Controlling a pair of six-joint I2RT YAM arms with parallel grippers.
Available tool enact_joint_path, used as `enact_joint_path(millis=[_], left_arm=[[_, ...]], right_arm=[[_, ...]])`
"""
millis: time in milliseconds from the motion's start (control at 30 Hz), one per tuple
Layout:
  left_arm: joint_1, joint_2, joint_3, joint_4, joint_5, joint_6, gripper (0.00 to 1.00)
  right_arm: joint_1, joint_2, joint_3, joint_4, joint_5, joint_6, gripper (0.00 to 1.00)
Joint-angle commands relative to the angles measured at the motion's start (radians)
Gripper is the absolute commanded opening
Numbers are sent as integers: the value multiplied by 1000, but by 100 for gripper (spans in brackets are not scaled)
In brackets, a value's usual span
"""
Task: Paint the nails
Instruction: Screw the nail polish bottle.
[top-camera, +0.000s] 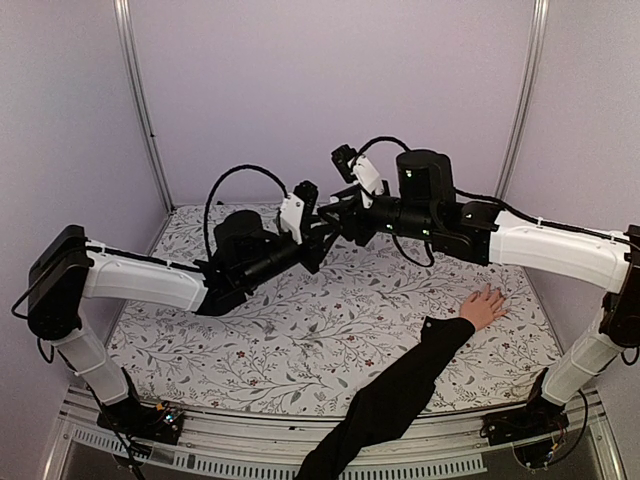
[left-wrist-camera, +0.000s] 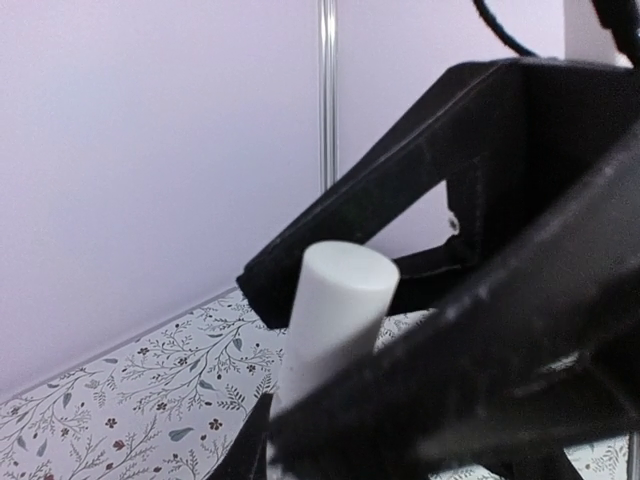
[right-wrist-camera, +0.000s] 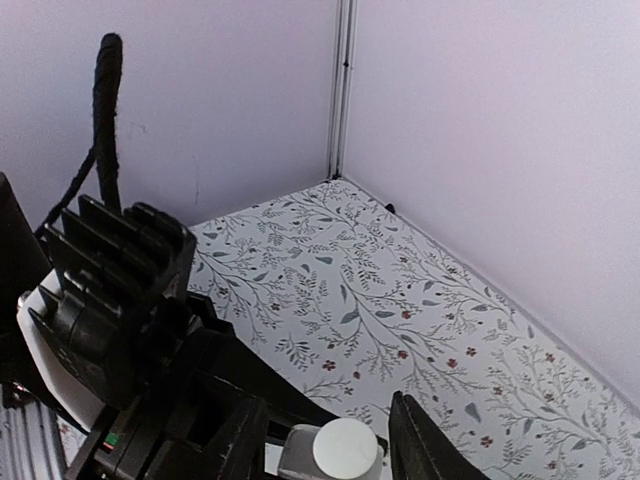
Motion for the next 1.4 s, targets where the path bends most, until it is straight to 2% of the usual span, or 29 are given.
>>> enact_joint_path(millis=[0, 100, 200, 400, 567, 767, 1133, 1200, 1367], left_arm=[[11, -28, 4, 84, 108, 13, 0], [53, -48, -21, 100, 299, -4, 0], [81, -56, -22, 84, 421, -11, 0], [91, -37, 0, 75, 541, -17, 0], [94, -20, 34, 58, 637, -29, 0], [93, -14, 37, 71, 636, -42, 0], [93, -6, 44, 69, 523, -55, 0], [93, -1, 47, 70, 491, -60, 0], [88, 12, 52, 76, 347, -81, 0]], right_arm=[[-5, -49, -25, 49, -20, 17, 50], [-40, -99, -54, 72, -116, 19, 59], [-69, -147, -91, 97, -207, 14, 63], [-81, -185, -137, 117, -396, -55, 63], [-84, -173, -132, 103, -473, -84, 59], [-84, -138, -107, 86, -442, -80, 48], [-84, -87, -96, 103, -394, -60, 4], [-84, -75, -94, 119, -340, -41, 0], [-84, -40, -84, 153, -159, 47, 0]])
